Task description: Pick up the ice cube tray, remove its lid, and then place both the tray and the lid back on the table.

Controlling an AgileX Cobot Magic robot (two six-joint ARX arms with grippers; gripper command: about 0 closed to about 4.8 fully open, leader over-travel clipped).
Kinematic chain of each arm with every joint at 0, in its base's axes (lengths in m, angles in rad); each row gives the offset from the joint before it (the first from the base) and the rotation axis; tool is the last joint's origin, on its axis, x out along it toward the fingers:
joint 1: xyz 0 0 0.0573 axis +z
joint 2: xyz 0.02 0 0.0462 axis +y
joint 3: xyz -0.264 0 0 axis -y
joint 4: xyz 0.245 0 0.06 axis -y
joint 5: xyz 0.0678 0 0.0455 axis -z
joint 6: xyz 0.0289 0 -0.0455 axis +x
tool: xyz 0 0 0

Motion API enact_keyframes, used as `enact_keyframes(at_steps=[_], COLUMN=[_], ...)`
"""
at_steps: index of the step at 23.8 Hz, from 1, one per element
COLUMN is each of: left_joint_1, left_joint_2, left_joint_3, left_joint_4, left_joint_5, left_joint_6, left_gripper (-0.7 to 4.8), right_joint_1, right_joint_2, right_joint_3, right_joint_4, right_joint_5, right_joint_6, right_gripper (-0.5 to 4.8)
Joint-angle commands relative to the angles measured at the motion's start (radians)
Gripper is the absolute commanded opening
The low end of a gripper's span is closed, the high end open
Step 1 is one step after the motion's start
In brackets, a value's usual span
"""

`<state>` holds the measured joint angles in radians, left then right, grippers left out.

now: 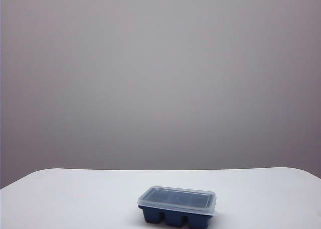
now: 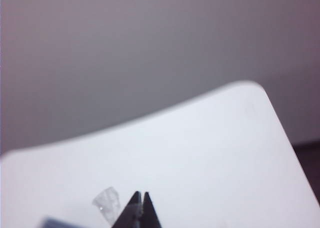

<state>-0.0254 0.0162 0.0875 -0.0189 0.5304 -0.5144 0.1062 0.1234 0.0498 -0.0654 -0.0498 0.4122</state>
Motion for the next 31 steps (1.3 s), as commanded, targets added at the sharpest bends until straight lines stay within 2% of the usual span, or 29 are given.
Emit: enact_keyframes(at_steps=[1,4,6,8,12,13,14,15,16,17,19,20,23,27,29,31], left_joint_1=[0.001,0.001,0.001,0.000,-0.001,-0.006,-0.012,-0.014,-0.014,-0.029,-0.066,-0.076,-0.122,-0.165,-0.176,-0.180], left_joint_2=[0.101,0.279,0.410,0.550,0.712,0.764,0.795,0.852,0.880,0.944,1.027,1.056,1.165,1.219,1.224,1.224], left_joint_3=[0.135,0.267,0.355,0.444,0.501,0.507,0.507,0.507,0.507,0.507,0.507,0.507,0.508,0.508,0.508,0.508], left_joint_4=[0.028,0.029,0.027,0.009,0.010,0.011,0.011,0.005,0.004,0.005,0.020,0.029,0.095,0.134,0.156,0.164], left_joint_5=[0.008,0.008,0.010,0.075,0.130,0.129,0.145,0.223,0.273,0.360,0.357,0.348,0.329,0.280,0.269,0.266], left_joint_6=[0.113,0.225,0.348,0.497,0.594,0.620,0.636,0.694,0.725,0.785,0.854,0.877,0.873,0.873,0.874,0.873], left_gripper=[-0.06,-0.05,-0.05,-0.05,-0.05,-0.02,0.31,1.80,2.62,3.79,3.81,3.80,3.80,3.80,3.80,3.80], right_joint_1=[0.000,-0.002,-0.002,-0.002,-0.001,-0.001,-0.001,-0.001,-0.001,-0.001,0.000,0.003,0.023,0.087,0.123,0.138], right_joint_2=[0.109,0.313,0.502,0.731,1.047,1.137,1.196,1.302,1.350,1.472,1.608,1.651,1.768,1.781,1.784,1.796], right_joint_3=[0.151,0.300,0.407,0.510,0.594,0.600,0.602,0.603,0.603,0.603,0.603,0.603,0.603,0.603,0.611,0.636], right_joint_4=[0.048,0.047,0.041,0.032,0.065,0.104,0.128,0.164,0.180,0.223,0.279,0.311,0.411,0.424,0.433,0.430], right_joint_5=[-0.008,-0.026,-0.086,-0.226,-0.446,-0.496,-0.518,-0.571,-0.600,-0.689,-0.791,-0.825,-0.921,-0.897,-0.819,-0.804], right_joint_6=[0.000,-0.002,-0.002,-0.002,0.000,0.000,0.005,0.007,0.007,0.012,0.047,0.075,0.150,0.160,0.160,0.160], right_gripper=[-0.06,-0.05,-0.06,-0.06,0.06,0.57,1.03,1.54,1.54,1.53,1.54,1.54,1.64,1.81,1.81,1.80])
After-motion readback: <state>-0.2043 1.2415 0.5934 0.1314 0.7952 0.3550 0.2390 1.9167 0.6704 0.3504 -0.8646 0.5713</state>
